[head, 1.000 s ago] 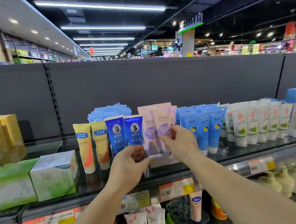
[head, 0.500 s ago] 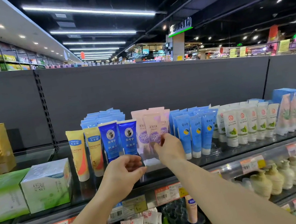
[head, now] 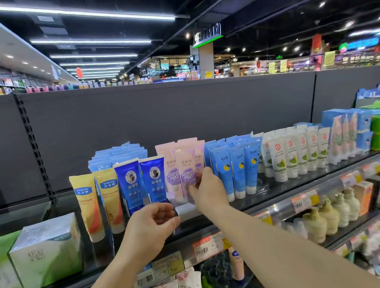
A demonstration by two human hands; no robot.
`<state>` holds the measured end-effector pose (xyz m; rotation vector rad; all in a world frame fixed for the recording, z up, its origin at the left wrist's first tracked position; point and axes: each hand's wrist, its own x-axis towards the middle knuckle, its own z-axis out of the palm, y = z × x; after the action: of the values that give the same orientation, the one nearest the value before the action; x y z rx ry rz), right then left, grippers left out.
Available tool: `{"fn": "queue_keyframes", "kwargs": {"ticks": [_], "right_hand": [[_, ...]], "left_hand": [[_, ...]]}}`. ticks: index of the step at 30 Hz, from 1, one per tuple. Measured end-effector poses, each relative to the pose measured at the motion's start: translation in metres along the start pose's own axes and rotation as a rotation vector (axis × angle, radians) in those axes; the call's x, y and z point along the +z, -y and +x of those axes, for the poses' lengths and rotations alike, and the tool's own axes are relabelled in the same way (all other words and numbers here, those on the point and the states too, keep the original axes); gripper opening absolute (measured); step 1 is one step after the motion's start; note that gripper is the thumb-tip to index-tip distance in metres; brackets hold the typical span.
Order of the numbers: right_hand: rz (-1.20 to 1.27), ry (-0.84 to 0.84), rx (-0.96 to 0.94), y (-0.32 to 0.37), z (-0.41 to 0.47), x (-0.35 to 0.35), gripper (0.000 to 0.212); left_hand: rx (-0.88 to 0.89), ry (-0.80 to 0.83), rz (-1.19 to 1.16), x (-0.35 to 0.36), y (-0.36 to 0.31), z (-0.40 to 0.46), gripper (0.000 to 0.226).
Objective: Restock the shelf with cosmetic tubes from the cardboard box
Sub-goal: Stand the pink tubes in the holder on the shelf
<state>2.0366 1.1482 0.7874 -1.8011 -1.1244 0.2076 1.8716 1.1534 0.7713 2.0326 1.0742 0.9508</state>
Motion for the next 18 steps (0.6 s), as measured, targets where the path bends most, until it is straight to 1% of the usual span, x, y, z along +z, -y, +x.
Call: {"fn": "queue_keyframes", "kwargs": {"ticks": [3,6,9,10,12,14,16,18], "right_hand": [[0.023,-0.013,-0.011,-0.001,-0.009,0.001,0.017],[0.003,-0.032,-0.029,-0.004,-0.022,0.002,0.023],[-0.057,0.004,-0.07,-0.005,-0.038,-0.002,0.022],[-0.08,0.026,-0.086,-0.005,-0.043,-0.005,0.022],[-0.12,0.079,-0.134,-0.006,-0.055,-0.009,0.023],[-0.218,0.106,-0.21,-0.005,-0.067,-0.012,0.024],[-0.42,0.124,-0.259,-0.003,-0.082,-0.015,0.021],[-0.608,0.181,-0.273,0.003,-0.104,-0.021,0.03]], "left_hand": [[0.002,0.002,-0.002,0.0,0.001,0.0,0.028],[0.004,-0.022,-0.004,-0.001,-0.002,-0.001,0.02],[0.012,-0.043,-0.015,-0.006,-0.005,-0.006,0.013],[0.015,-0.044,-0.006,-0.008,-0.008,-0.01,0.016],[0.031,-0.043,0.043,-0.013,-0.012,-0.02,0.028],[0.064,-0.031,0.156,-0.02,-0.018,-0.035,0.034],[0.104,-0.006,0.293,-0.026,-0.021,-0.054,0.036],[0.118,0.01,0.439,-0.03,-0.019,-0.073,0.047]]}}
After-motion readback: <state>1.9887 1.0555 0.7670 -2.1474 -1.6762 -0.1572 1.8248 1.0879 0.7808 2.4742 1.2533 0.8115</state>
